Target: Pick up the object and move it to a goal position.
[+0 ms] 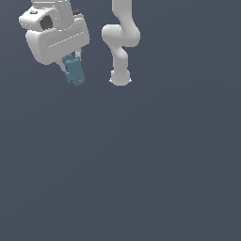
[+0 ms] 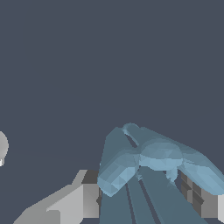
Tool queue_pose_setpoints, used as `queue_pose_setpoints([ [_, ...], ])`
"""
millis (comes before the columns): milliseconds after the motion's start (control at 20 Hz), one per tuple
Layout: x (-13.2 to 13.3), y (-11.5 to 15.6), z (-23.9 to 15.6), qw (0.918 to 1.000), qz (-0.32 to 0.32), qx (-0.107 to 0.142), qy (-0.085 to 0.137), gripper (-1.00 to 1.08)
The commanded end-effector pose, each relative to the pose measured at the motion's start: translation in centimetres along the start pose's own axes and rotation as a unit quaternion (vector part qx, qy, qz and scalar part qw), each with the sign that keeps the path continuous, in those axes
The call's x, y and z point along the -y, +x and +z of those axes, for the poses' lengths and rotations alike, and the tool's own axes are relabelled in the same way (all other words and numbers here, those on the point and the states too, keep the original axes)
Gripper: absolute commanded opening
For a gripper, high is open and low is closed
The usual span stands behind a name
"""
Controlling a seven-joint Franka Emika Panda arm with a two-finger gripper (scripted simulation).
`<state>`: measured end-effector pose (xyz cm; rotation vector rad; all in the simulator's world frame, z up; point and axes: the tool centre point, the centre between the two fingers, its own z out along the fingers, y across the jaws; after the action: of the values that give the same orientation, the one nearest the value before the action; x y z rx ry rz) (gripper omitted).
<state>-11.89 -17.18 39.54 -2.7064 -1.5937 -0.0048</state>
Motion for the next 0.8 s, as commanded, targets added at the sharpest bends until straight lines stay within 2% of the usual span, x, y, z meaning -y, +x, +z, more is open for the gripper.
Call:
queue_pose_setpoints([
  [0,-0.4,-1.0,-2.2,1.0000,0.000,0.000,0.001,-1.00],
  [350,-1.4,-2.9,-6.3,1.0000,0.000,0.001,0.000,-1.00],
  [750,-2.0,-3.8,-8.4,1.0000,0.000,0.002,0.000,-1.00],
])
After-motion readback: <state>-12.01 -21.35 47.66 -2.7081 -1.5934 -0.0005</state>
